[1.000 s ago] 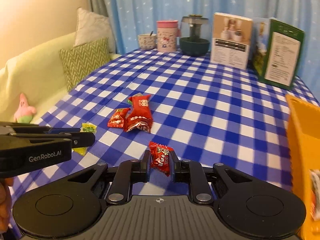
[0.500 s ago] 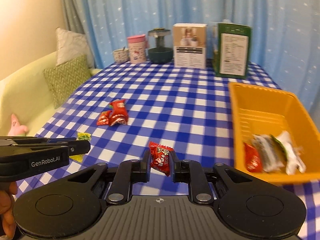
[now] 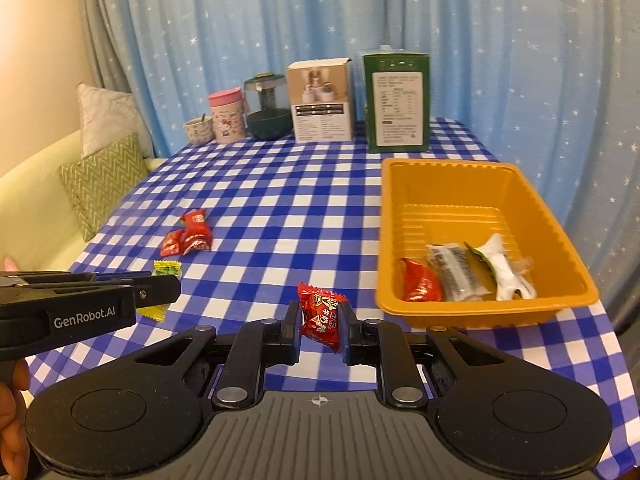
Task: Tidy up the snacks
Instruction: 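Carry the yellow candy and red candy over the orange tray with both tools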
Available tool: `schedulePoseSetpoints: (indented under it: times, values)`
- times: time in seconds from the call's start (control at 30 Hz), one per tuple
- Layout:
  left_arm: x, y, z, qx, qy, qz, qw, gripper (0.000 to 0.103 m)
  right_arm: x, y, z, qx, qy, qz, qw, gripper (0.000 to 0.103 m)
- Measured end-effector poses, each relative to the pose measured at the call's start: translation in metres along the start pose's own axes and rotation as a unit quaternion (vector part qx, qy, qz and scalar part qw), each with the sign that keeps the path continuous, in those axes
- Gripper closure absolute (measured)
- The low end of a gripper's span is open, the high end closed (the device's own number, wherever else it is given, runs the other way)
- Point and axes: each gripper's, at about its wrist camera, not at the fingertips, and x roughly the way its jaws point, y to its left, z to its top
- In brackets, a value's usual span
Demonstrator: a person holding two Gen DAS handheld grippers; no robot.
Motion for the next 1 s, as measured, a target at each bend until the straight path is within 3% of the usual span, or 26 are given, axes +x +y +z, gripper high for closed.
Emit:
schedulePoseSetpoints:
  times: [0.5,1.0]
  values:
    - [0.014,-0.052,0.016,0.032,0.001,-0.044,0.9985,0.085,-0.028,-0.048,0.006,0.037,-0.03,-0.042,0.998,0.084]
    - [0.061,-0.118,0.045,0.08,-0.001,-0.092,0.9925,0.085,-0.03,-0.117,0.023,0.08,-0.051,-0.088,0.992,0.084]
